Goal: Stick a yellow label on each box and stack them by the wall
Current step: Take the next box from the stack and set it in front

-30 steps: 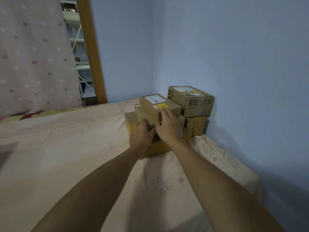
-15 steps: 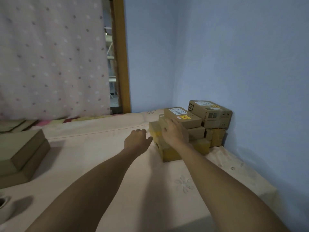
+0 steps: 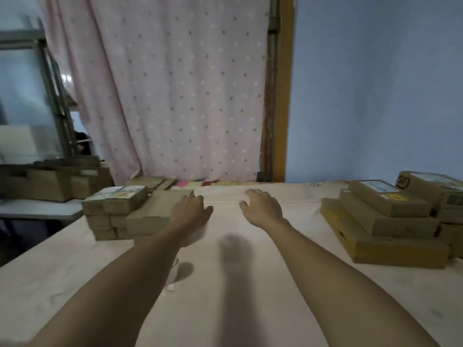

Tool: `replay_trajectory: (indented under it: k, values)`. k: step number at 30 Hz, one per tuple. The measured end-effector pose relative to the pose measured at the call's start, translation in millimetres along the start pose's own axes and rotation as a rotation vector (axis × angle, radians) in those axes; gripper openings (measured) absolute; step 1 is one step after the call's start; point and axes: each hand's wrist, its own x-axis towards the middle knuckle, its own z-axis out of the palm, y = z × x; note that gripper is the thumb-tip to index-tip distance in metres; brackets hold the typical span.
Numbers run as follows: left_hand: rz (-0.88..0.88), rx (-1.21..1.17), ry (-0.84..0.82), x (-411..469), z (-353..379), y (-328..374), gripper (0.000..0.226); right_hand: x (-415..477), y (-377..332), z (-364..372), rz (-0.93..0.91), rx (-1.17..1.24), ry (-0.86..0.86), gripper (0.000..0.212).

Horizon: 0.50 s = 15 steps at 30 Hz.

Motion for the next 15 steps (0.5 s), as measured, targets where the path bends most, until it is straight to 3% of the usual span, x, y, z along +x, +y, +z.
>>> replay_trajectory:
  k: [6, 11, 15]
  values:
    - [-0.212, -0.029, 0.001, -14.2, -9.0, -116.2, 0.046, 16.2, -93.0, 60.9, -0.113, 0.038, -0.081, 0.047]
    - [-0.413, -0.293, 0.024, -21.1, 3.0, -188.2, 0.049, 25.5, -141.1, 112.1, -0.065, 0.189, -0.189, 0.041]
    - [-0.438, -0.531, 0.078, -15.0, 23.6, -219.1, 0.057, 35.3, -161.0, 142.1, 0.057, 0.363, -0.246, 0.056]
